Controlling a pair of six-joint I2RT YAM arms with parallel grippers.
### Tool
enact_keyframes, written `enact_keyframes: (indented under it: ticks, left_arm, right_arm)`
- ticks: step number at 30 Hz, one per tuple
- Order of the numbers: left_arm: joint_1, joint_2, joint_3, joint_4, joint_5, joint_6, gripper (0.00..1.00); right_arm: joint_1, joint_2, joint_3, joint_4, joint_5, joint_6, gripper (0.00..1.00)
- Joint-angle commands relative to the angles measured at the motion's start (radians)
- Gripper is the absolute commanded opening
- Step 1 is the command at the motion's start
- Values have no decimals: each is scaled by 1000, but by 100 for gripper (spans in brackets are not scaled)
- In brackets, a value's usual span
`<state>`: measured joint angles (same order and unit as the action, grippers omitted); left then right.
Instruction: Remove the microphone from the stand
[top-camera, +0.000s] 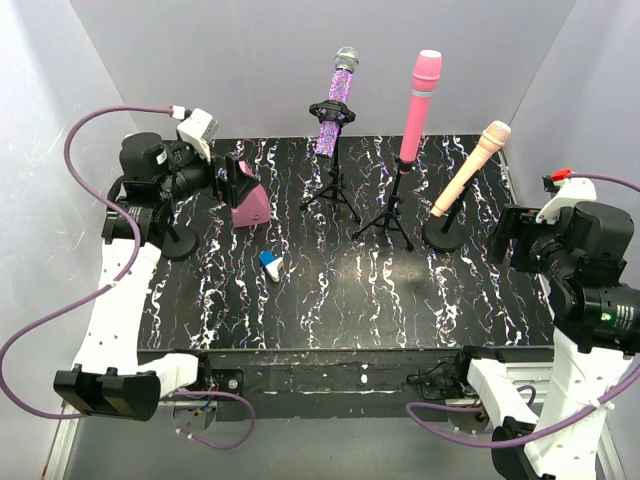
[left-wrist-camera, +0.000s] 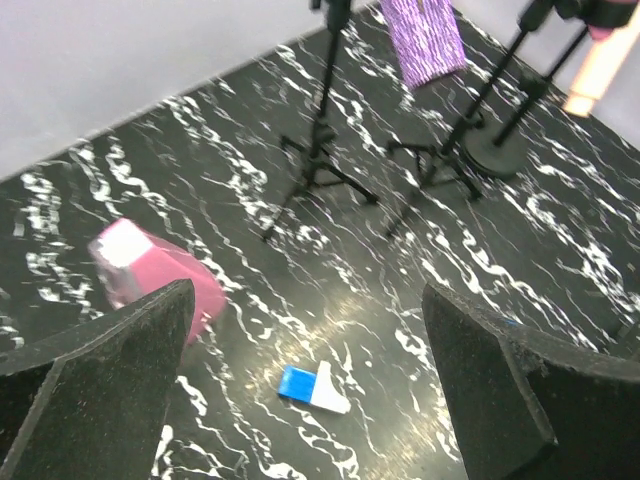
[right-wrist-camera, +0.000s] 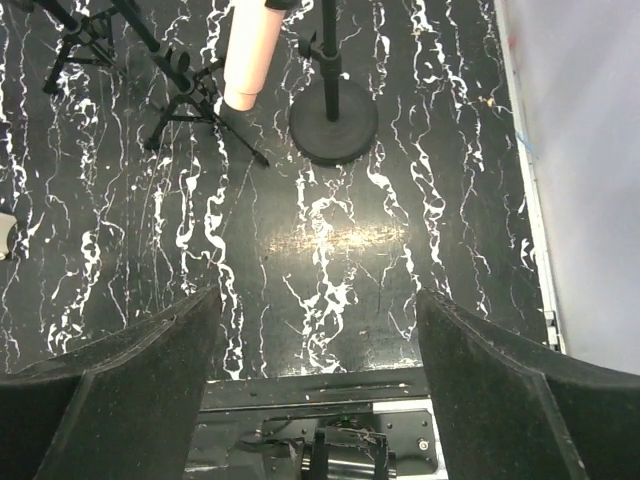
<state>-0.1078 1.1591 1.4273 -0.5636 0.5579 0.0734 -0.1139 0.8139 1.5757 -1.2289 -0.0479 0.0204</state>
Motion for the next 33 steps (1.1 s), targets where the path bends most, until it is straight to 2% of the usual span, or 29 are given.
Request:
enact_keyframes:
  ticks: [1,3,6,9,14,18,23,25,30,33]
  left_arm:
    - [0,2,-13,-71,222,38,98]
    - [-1,36,18,-140,289,98,98]
    - [-7,66,50,-148,301,101,98]
    - [-10,100,91,-147,306,127,98]
    - [-10,143,148,-148,298,154,98]
    - [-10,180,189,-153,266,141,98]
    - [-13,191,208,-153,220,158,98]
    - [-16,189,206,-151,209,166,98]
    - [-18,180,216,-153,200,161,98]
    - [-18,180,226,-159,203,181,98]
  right_arm:
    - [-3,-12,-2,25,-64,24,86]
    - [-4,-24,3,52,-194,-16,88]
    - [-3,-41,0,113,-390,-127,88]
    - [-4,-23,-5,199,-425,-113,88]
    - [-1,96,70,308,-422,-53,85]
    - [52,181,119,408,-328,13,86]
    - [282,244,145,512,-184,-53,87]
    - [327,272,145,584,-175,-51,88]
    - [430,355,182,736,42,-27,89]
    - [473,358,126,899,129,-27,89]
